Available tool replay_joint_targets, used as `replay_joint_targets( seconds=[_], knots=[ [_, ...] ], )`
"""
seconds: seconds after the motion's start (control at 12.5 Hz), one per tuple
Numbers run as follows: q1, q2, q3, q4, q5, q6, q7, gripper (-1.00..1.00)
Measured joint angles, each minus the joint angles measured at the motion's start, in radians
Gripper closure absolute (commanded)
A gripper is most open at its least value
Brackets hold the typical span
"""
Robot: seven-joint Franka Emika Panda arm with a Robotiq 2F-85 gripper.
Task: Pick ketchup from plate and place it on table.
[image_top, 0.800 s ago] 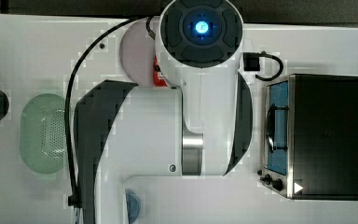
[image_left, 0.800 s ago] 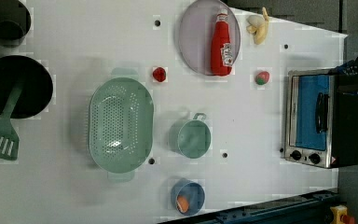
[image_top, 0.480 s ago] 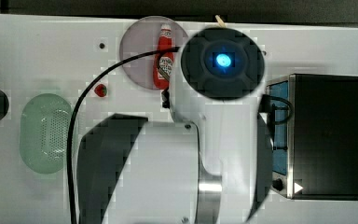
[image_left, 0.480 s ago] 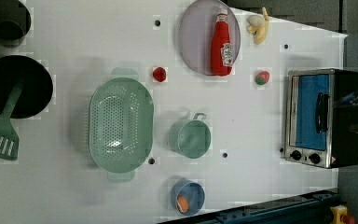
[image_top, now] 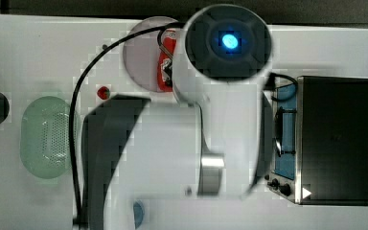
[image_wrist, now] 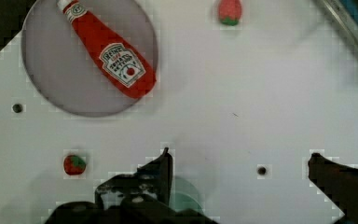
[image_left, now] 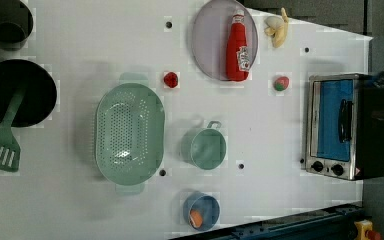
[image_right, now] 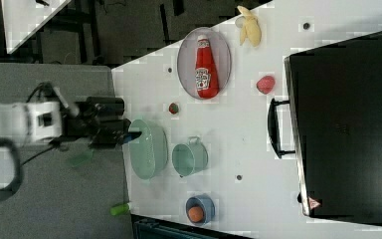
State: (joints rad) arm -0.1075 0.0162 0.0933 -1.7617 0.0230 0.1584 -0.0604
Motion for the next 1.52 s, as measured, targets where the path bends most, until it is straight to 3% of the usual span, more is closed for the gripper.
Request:
replay_joint_targets(
  seconds=[0.48, 0.8, 1.28, 1.52],
  knots=[
    [0.009, 0.309, 0.051, -0.013, -0.007, 0.226, -0.178, -1.0],
    [0.019, 0.465, 0.057, -0.013, -0.034, 0.394, -0.407, -1.0],
    [0.038, 0.649, 0.044, 0.074, -0.111, 0.507, -0.555, -1.0],
    [0.048, 0.748, 0.054, 0.183, -0.124, 0.533, -0.564, -1.0]
  ],
)
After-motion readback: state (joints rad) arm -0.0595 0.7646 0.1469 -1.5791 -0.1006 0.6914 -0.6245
